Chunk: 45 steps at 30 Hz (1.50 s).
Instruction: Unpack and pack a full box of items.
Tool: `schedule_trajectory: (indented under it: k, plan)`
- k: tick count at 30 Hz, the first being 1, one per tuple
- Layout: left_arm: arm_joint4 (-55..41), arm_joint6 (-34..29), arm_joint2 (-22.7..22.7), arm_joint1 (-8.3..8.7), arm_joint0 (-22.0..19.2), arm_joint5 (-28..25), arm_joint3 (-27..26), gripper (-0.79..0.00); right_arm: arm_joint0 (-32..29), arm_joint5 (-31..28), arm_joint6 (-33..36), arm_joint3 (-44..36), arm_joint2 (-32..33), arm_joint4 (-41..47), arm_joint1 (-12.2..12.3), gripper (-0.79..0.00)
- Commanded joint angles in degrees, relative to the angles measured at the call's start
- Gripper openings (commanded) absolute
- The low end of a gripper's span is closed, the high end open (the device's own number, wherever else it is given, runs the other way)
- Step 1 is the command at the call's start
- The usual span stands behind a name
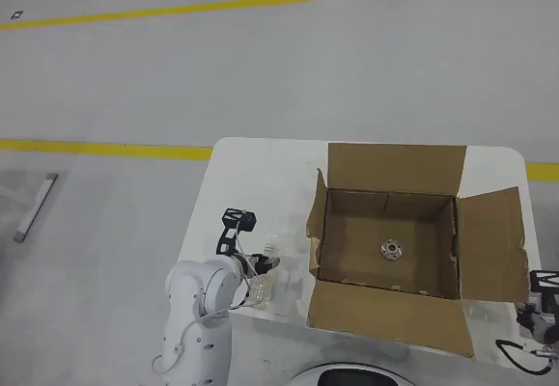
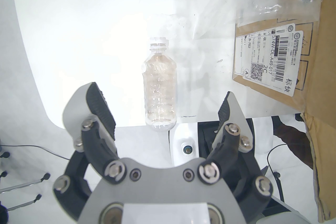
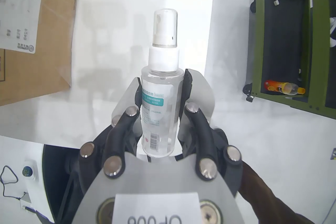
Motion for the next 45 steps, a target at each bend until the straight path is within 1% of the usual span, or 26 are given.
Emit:
schedule_trajectory:
  k: [1, 8, 14, 15, 17, 18, 19, 24, 25, 26, 28, 33, 36, 39, 40, 42, 44, 45]
  plan:
    - [0.0, 0.0, 0.0, 0.0, 0.0, 0.0, 0.0, 0.0, 0.8, -0.3, 0.4, 0.9, -1.0, -0.5, 0.0, -0.785]
    - [0.0, 0.0, 0.0, 0.0, 0.0, 0.0, 0.0, 0.0, 3.4, -0.5, 1.3, 4.4, -4.6, -3.2, 0.1, -0.785]
    - [0.0, 0.0, 0.0, 0.0, 0.0, 0.0, 0.0, 0.0, 4.9, -0.5, 1.8, 6.5, -6.1, -4.3, 0.2, -0.779]
    - [0.0, 0.0, 0.0, 0.0, 0.0, 0.0, 0.0, 0.0, 5.1, -0.6, 1.9, 6.9, -6.4, -4.4, 0.2, -0.702]
    - [0.0, 0.0, 0.0, 0.0, 0.0, 0.0, 0.0, 0.0, 5.5, -0.8, 2.1, 7.7, -6.7, -4.6, 0.2, -0.668]
    - [0.0, 0.0, 0.0, 0.0, 0.0, 0.0, 0.0, 0.0, 5.7, -0.9, 2.1, 8.2, -6.8, -4.8, 0.3, -0.622]
    - [0.0, 0.0, 0.0, 0.0, 0.0, 0.0, 0.0, 0.0, 6.0, -1.0, 2.2, 8.6, -6.9, -4.9, 0.3, -0.606]
    - [0.0, 0.0, 0.0, 0.0, 0.0, 0.0, 0.0, 0.0, 6.5, -1.1, 2.3, 9.4, -7.0, -5.0, 0.4, -0.48]
    - [0.0, 0.0, 0.0, 0.0, 0.0, 0.0, 0.0, 0.0, 6.6, -1.1, 2.3, 9.5, -6.9, -5.0, 0.4, -0.428]
    - [0.0, 0.0, 0.0, 0.0, 0.0, 0.0, 0.0, 0.0, 6.6, -1.1, 2.3, 9.7, -6.9, -5.0, 0.4, -0.422]
    - [0.0, 0.0, 0.0, 0.0, 0.0, 0.0, 0.0, 0.0, 6.7, -1.1, 2.2, 9.8, -6.9, -4.8, 0.4, -0.437]
    - [0.0, 0.0, 0.0, 0.0, 0.0, 0.0, 0.0, 0.0, 6.5, -0.9, 1.4, 8.7, -5.7, -3.8, 0.5, -0.409]
    - [0.0, 0.0, 0.0, 0.0, 0.0, 0.0, 0.0, 0.0, 5.6, -0.1, 0.4, 5.1, -3.0, -1.6, 0.6, -0.413]
    - [0.0, 0.0, 0.0, 0.0, 0.0, 0.0, 0.0, 0.0, 4.4, 0.7, -1.9, -0.8, 1.7, 3.1, 0.6, -0.425]
    - [0.0, 0.0, 0.0, 0.0, 0.0, 0.0, 0.0, 0.0, 4.0, 0.5, -3.2, -3.4, 3.4, 4.4, 0.6, -0.446]
    - [0.0, 0.0, 0.0, 0.0, 0.0, 0.0, 0.0, 0.0, 2.7, 0.1, -5.4, -7.3, 6.5, 7.2, 0.5, -0.465]
    - [0.0, 0.0, 0.0, 0.0, 0.0, 0.0, 0.0, 0.0, 1.6, 0.6, -6.6, -10.3, 9.4, 8.3, 0.4, -0.548]
    - [0.0, 0.0, 0.0, 0.0, 0.0, 0.0, 0.0, 0.0, 1.4, 1.2, -6.8, -11.7, 10.4, 8.9, 0.4, -0.616]
